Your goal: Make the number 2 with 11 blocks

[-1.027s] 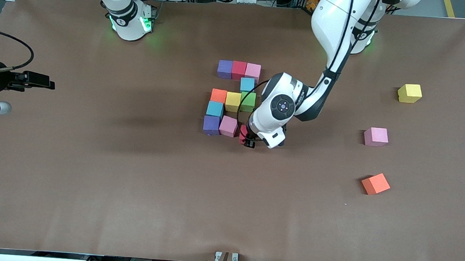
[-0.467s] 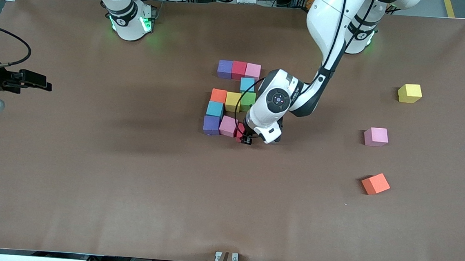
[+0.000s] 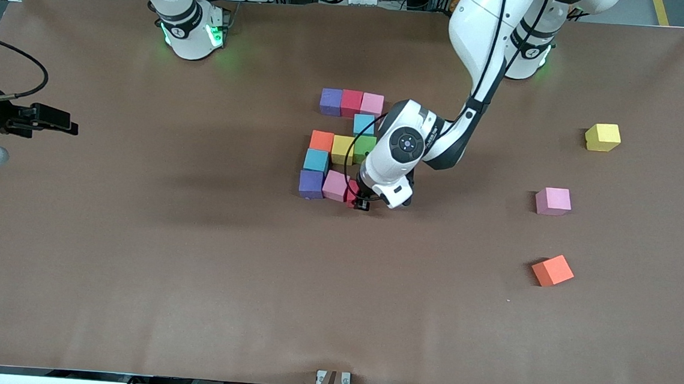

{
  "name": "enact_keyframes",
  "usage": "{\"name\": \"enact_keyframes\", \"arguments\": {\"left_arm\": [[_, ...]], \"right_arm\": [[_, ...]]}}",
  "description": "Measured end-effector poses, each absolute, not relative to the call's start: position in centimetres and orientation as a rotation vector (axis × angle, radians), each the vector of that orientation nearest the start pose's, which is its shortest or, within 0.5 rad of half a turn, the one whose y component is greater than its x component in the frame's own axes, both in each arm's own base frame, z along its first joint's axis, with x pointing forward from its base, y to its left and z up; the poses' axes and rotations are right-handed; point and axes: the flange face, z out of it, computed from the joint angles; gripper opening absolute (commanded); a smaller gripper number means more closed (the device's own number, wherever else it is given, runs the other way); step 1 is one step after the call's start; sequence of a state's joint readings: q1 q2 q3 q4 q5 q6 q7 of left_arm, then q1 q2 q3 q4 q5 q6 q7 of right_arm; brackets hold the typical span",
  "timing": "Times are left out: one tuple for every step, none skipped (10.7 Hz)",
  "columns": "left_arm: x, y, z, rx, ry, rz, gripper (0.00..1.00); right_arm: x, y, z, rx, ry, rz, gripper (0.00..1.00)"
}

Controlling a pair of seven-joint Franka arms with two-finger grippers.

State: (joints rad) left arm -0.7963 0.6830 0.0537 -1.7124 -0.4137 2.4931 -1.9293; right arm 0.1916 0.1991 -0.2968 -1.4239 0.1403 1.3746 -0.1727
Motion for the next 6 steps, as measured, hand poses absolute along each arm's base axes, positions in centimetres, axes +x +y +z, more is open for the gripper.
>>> {"name": "enact_keyframes", "arguments": {"left_arm": [[49.98,-46.45,20.23,-2.409,-2.219,0.333,0.56],[49.89,-46.48,20.17,-2.409,-2.217,0.334,0.66],[49.87,-46.44,20.12,-2.408,-2.216,0.333,0.96],[49.85,-46.41,20.08,-2.407,-2.216,0.333,1.00],[49.84,-46.40,20.06,-2.407,-2.216,0.333,1.00],[49.83,-46.40,20.05,-2.407,-2.216,0.333,1.00]], "right_arm": [[58.79,-2.80,56.84,-3.006,-0.113,0.342,1.00],[58.75,-2.81,56.88,-3.005,-0.112,0.341,1.00],[58.73,-2.80,56.91,-3.005,-0.112,0.341,1.00],[58.72,-2.81,56.89,-3.005,-0.111,0.342,1.00],[58.71,-2.82,56.85,-3.005,-0.110,0.343,1.00],[58.71,-2.83,56.82,-3.005,-0.110,0.344,1.00]]}}
